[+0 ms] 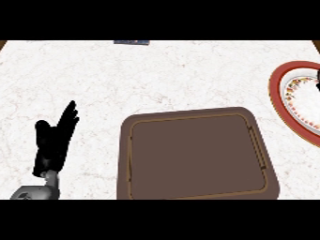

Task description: Pick the cupcake from the tray and place it in the plate

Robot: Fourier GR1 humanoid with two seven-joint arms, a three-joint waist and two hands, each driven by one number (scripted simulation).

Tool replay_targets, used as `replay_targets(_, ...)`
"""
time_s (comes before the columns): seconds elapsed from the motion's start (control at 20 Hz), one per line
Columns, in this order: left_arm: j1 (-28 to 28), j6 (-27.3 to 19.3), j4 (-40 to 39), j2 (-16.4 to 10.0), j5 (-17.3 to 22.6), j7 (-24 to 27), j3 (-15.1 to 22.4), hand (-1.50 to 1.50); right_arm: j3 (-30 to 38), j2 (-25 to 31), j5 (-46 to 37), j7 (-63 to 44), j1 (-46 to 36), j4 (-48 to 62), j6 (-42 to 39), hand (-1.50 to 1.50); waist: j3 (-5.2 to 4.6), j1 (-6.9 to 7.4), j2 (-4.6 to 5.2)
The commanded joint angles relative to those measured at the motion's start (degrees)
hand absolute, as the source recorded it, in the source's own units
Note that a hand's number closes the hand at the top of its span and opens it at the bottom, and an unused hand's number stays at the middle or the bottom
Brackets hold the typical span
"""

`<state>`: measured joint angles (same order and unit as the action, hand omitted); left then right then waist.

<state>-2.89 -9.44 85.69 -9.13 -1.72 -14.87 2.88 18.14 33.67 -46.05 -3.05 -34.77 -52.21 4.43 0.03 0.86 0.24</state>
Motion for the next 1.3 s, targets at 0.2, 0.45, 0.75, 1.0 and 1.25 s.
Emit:
replay_targets(0.2, 0.01, -2.28, -0.41, 2.87, -3.04, 0.01, 2.48, 0.00, 1.30, 3.51, 2.18, 8.40, -5.10, 19.32, -7.27, 1.50, 0.06, 0.59, 0.22)
replay_targets(0.45, 0.08, 0.88, -1.73, 0.38, -0.59, 1.85, -0.20, 0.00, 0.13, 7.51, 0.33, 12.21, -4.65, 28.48, -13.12, -1.50, 0.09, 0.93, 0.42)
replay_targets(0.75, -0.17, -0.43, -0.80, 1.74, -1.58, 0.75, 0.33, 0.00, 2.06, 6.11, 3.54, 23.27, -8.65, 30.71, -13.04, -1.50, 0.11, 0.86, 0.29)
replay_targets(1.0, 0.47, 0.59, -1.62, 1.03, -0.08, 1.52, -1.07, 0.00, 15.13, 7.00, 17.88, 31.30, -8.32, 30.01, -16.83, -1.50, 0.21, -0.27, 0.04)
replay_targets(1.25, 0.96, -0.03, -1.25, 1.41, -0.93, 1.22, -0.75, 0.00, 21.09, 9.27, 24.79, 30.69, -7.72, 33.20, -22.93, -1.50, 0.06, -0.36, -0.03)
